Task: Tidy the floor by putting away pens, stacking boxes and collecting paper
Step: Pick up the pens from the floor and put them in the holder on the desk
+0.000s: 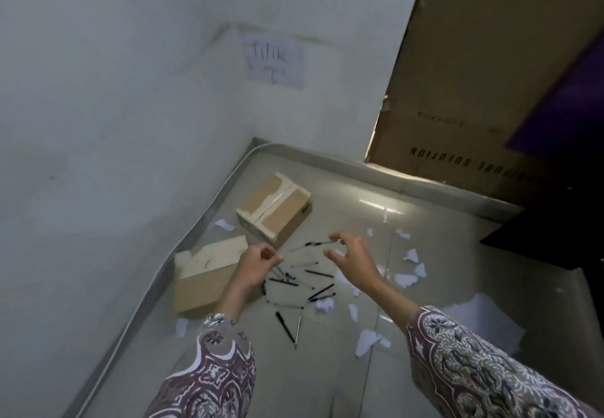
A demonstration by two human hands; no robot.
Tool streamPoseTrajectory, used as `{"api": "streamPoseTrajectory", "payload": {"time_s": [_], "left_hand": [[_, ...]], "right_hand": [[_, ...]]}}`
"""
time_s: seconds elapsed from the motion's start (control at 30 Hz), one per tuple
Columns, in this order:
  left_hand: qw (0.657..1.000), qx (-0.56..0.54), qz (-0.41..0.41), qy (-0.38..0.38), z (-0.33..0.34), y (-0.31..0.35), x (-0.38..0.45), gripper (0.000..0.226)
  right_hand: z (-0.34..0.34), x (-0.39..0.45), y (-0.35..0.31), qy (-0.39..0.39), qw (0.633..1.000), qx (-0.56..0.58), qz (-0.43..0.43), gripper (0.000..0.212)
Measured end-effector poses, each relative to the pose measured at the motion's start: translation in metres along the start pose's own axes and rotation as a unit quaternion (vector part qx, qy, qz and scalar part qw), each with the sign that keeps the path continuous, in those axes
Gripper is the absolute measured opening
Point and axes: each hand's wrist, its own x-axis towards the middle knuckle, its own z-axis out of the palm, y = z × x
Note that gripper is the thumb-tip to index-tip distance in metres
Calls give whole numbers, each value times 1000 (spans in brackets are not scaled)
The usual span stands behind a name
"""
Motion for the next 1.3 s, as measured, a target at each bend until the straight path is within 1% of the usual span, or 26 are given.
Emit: {"api": "streamPoseTrajectory", "payload": {"time_s": [0.17, 0.27, 0.4, 0.5, 0.63, 0.73, 0.83, 0.97, 1.03, 1.1, 1.13, 1.23, 1.3], "left_hand": [[999, 6, -34, -33, 21, -77, 2, 18], [997, 4, -53, -62, 40, -125, 8, 14], [993, 21, -71, -88, 69, -197, 26, 13], [994, 43, -66, -82, 91, -250, 48, 13], [995, 60, -67, -43, 127, -319, 81, 17], [995, 75, -60, -37, 163, -376, 112, 20], [993, 105, -42, -44, 198, -425, 143, 21], [988, 148, -31, -20, 237, -481, 181, 26], [977, 215, -17, -7, 252, -503, 193, 31], [951, 310, 5, 0, 267, -526, 202, 36], [941, 338, 11, 4, 276, -539, 206, 38], [926, 375, 18, 36, 296, -565, 221, 38], [927, 369, 11, 72, 307, -568, 229, 41]], "right_hand": [[76, -8, 31, -16, 997, 44, 59, 34], [122, -12, 61, -18, 992, 65, 102, 33], [189, -11, 114, -19, 988, 62, 142, 28], [237, -5, 157, -25, 987, 64, 148, 28], [294, 12, 216, -45, 987, 67, 140, 26], [333, 34, 267, -47, 986, 80, 138, 25], [363, 61, 316, -56, 990, 61, 116, 26], [389, 101, 374, -76, 993, 19, 84, 24], [393, 116, 393, -91, 994, -15, 59, 23], [396, 127, 408, -109, 993, -39, 40, 24], [398, 131, 417, -115, 992, -52, 29, 24], [406, 139, 441, -124, 989, -83, -6, 24], [411, 138, 454, -133, 985, -108, -30, 22]]}}
